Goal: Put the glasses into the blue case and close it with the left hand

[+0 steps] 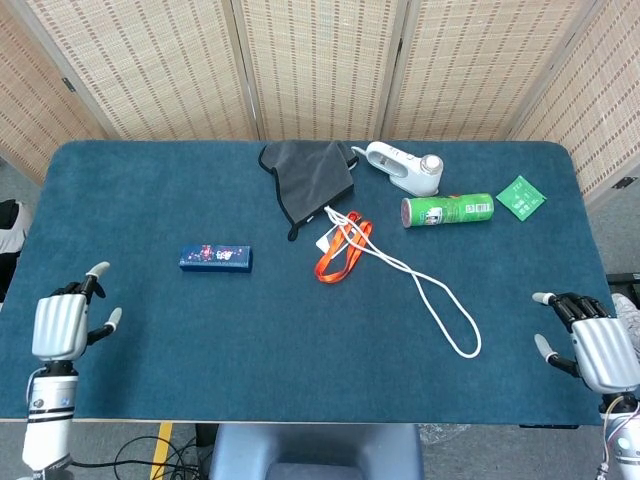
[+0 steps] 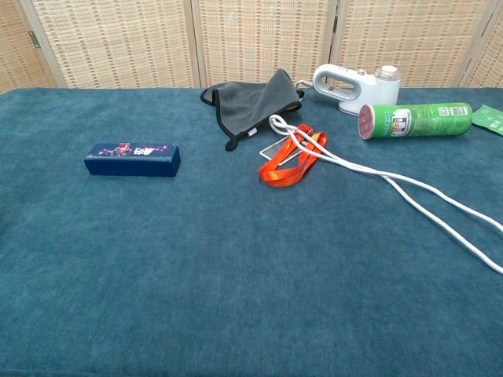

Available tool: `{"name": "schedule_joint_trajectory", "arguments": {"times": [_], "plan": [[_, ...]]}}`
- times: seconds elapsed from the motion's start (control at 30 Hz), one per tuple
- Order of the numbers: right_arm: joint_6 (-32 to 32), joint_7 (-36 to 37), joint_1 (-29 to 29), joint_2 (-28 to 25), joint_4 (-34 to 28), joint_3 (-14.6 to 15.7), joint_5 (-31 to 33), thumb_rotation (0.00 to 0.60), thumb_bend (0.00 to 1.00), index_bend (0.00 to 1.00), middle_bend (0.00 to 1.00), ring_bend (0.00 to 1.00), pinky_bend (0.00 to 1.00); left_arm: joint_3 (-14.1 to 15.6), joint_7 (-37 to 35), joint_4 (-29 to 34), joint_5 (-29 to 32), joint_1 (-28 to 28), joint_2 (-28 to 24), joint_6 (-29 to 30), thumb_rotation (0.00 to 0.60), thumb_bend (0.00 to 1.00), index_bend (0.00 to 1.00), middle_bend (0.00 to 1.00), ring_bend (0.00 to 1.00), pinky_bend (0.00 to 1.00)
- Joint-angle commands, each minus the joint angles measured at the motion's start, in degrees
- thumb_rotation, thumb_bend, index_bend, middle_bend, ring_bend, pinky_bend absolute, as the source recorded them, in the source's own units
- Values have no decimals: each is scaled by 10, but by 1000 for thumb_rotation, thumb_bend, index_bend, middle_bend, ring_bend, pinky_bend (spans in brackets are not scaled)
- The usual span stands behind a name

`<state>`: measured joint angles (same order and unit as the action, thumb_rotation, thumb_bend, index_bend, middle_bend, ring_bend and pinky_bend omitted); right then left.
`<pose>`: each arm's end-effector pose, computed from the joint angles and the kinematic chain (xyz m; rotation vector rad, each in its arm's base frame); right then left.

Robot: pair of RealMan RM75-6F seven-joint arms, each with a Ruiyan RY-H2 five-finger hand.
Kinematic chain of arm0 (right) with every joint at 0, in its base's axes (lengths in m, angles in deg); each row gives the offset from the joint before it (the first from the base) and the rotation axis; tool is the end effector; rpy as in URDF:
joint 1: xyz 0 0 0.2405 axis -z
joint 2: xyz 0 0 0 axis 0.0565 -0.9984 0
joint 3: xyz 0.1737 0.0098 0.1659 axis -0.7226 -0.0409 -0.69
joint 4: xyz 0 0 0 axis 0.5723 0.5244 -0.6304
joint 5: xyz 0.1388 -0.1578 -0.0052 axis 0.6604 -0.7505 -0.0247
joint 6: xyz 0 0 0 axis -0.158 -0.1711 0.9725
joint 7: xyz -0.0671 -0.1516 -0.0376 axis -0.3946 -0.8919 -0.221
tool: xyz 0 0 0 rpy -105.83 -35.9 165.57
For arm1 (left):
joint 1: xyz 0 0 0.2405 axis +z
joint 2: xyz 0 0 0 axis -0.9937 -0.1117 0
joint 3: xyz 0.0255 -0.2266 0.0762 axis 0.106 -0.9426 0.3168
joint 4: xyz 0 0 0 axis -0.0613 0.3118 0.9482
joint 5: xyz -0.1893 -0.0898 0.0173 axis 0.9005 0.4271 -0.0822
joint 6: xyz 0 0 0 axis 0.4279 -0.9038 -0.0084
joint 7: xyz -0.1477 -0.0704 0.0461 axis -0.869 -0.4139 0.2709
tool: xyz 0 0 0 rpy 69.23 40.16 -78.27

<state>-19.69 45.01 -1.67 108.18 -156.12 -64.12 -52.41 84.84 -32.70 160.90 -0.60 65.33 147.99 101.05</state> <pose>-0.2908 -0.2087 0.1632 1.4319 -0.8727 0.9605 -0.2583 0.2695 0.1145 -1.2979 -0.7659 -0.9148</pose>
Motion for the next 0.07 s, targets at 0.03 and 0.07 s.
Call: {"name": "schedule_joint_trajectory", "arguments": {"times": [0.03,0.07], "plan": [[4,0,-2,3,1,0,3,600,331,257,343,288,258,19,13,18,-17,30,-15,25,600,316,227,519,474,532],[6,1,-3,4,2,0,3,600,332,257,344,288,258,23,18,20,-20,37,-17,31,600,316,227,519,473,527]]}}
